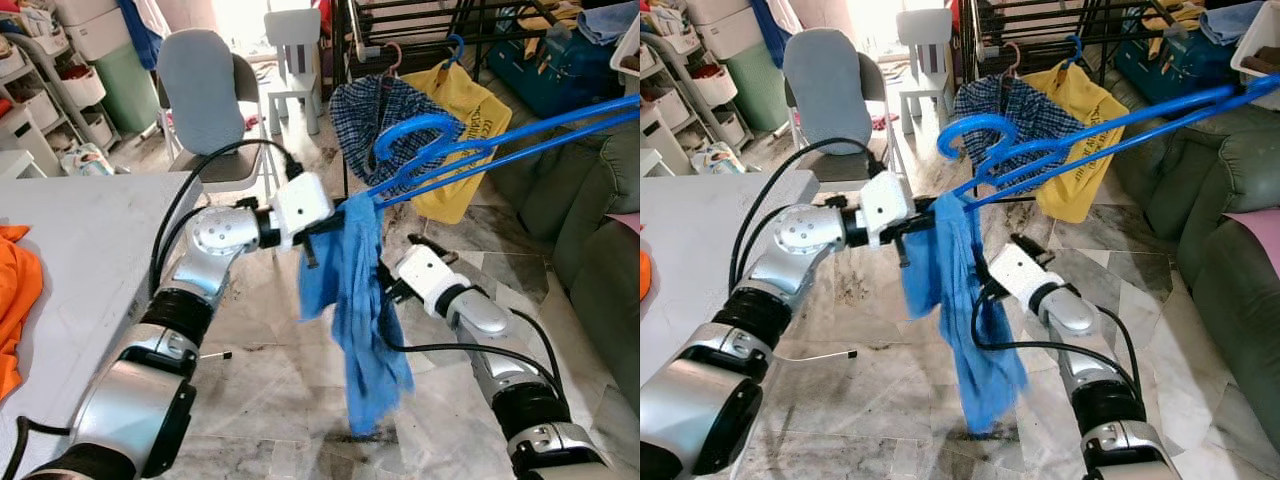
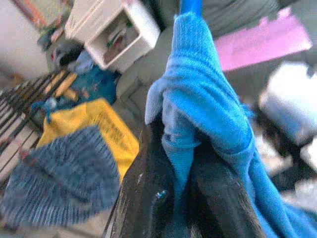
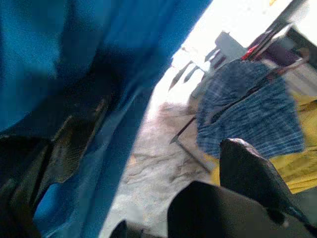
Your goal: Hang hanger
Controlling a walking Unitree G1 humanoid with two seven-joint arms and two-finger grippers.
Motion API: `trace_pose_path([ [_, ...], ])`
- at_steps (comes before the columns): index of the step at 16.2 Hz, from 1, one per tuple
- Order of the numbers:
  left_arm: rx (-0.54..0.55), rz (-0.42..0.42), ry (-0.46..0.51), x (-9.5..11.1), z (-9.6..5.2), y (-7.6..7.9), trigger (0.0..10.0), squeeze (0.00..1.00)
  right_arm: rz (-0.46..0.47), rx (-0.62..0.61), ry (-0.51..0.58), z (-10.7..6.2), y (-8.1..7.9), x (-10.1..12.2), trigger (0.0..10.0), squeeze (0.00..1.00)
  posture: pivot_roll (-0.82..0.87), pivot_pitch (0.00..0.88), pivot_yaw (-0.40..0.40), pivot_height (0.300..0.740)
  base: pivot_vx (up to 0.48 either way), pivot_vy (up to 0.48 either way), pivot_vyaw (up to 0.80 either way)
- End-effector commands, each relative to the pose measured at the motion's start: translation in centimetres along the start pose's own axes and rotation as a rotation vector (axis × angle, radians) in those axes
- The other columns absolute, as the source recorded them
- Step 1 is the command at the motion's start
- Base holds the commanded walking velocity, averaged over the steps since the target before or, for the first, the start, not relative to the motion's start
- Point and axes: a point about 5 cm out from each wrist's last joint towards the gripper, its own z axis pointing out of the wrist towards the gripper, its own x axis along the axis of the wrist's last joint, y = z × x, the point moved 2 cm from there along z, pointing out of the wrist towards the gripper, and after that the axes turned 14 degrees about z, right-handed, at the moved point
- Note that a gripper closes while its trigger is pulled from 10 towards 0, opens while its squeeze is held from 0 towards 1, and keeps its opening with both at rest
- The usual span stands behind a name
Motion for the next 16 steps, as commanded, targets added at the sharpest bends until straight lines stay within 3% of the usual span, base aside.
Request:
trace_pose_path([
  [1, 0.023, 0.044, 0.061, 1.8, 0.2, -1.6, 0.0, 0.0, 0.003, 0.032, -0.029, 0.3, -0.8, -0.5, 10.0, 0.24, -0.1, 0.0, 0.096, 0.74, 0.0, 0.0, 0.0],
  [2, 0.023, 0.046, 0.079, 2.3, 0.3, -1.8, 0.0, 0.0, 0.007, 0.036, -0.04, 0.3, -1.0, -0.7, 10.0, 0.16, -0.1, 0.0, 0.095, 0.74, 0.0, 0.0, 0.0],
  [3, 0.036, 0.042, 0.121, 3.5, 0.5, -2.4, 0.0, 0.0, 0.023, 0.056, -0.082, 0.5, -1.5, -1.4, 10.0, 0.0, -0.1, 0.0, 0.092, 0.74, 0.0, 0.0, 0.0],
  [6, 0.081, 0.037, 0.142, 4.5, 0.2, -3.7, 0.0, 0.0, 0.024, 0.054, -0.177, 0.1, -1.5, -3.1, 10.0, 0.0, -0.1, 0.0, 0.086, 0.74, 0.0, 0.0, 0.0],
  [7, 0.104, 0.024, 0.144, 4.7, -0.1, -4.3, 0.0, 0.0, 0.016, 0.046, -0.2, -0.2, -1.2, -3.6, 5.8, 0.0, -0.1, 0.0, 0.084, 0.74, 0.0, 0.0, 0.0],
  [8, 0.136, 0.024, 0.132, 4.7, -0.6, -5.2, 0.0, 0.0, 0.013, 0.013, -0.247, -0.9, -0.4, -4.5, 0.0, 0.0, -0.1, 0.0, 0.079, 0.74, 0.0, 0.0, 0.0],
  [10, 0.18, 0.04, 0.086, 4.3, -1.6, -6.3, 0.0, 0.0, 0.018, -0.02, -0.279, -1.7, 0.3, -5.1, 0.0, 0.0, -0.1, 0.0, 0.081, 0.74, 0.0, 0.0, 0.0],
  [11, 0.236, 0.014, 0.06, 3.9, -2.9, -7.4, 0.0, 0.0, 0.015, -0.032, -0.315, -2.6, 0.7, -5.9, 0.0, 0.0, -0.1, 0.0, 0.079, 0.74, 0.0, 0.0, 0.0],
  [12, 0.243, 0.009, 0.057, 3.8, -3.0, -7.6, 0.0, 0.0, 0.013, -0.033, -0.321, -2.7, 0.7, -6.0, 0.0, 0.0, -0.1, 0.0, 0.076, 0.74, 0.0, 0.0, 0.0],
  [16, 0.277, 0.013, -0.032, 2.3, -5.1, -8.1, 0.0, 0.0, 0.027, -0.156, -0.342, -4.9, 3.7, -6.5, 0.0, 0.0, -0.1, 0.0, 0.069, 0.74, 0.0, 0.0, 0.0],
])
